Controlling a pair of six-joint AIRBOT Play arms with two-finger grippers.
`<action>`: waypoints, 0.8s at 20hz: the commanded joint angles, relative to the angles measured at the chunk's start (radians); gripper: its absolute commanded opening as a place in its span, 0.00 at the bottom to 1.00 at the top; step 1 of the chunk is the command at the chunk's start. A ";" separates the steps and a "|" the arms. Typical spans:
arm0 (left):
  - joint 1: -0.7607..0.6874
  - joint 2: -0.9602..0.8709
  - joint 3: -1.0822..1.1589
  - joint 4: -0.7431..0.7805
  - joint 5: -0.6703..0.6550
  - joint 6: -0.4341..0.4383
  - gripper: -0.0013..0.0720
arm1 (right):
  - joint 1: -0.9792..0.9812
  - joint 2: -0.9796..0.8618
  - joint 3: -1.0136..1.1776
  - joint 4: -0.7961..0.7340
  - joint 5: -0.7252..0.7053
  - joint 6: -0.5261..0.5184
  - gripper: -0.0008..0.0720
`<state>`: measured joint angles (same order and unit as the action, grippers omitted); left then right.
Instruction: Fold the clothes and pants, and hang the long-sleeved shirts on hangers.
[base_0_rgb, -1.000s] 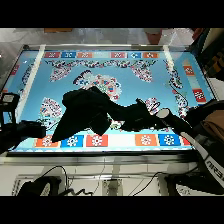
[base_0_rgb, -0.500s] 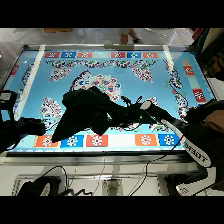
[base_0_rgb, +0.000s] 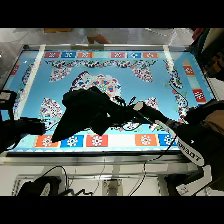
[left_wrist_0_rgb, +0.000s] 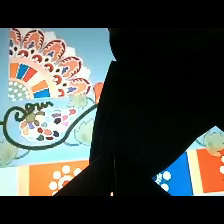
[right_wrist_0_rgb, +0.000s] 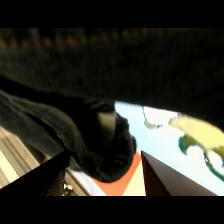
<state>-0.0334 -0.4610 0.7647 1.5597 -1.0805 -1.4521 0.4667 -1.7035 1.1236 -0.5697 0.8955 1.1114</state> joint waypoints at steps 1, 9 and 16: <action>0.001 0.001 0.000 0.000 0.000 0.000 0.07 | 0.008 -0.002 0.005 0.032 -0.071 0.000 0.74; 0.001 0.001 0.000 0.000 0.000 0.000 0.07 | 0.008 -0.001 0.102 0.029 0.208 -0.140 0.67; 0.001 0.000 0.000 0.000 0.000 0.000 0.07 | 0.008 0.000 0.102 -0.102 0.229 -0.145 0.30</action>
<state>-0.0334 -0.4610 0.7647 1.5597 -1.0805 -1.4521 0.4744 -1.7042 1.2228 -0.6357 1.1233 0.9737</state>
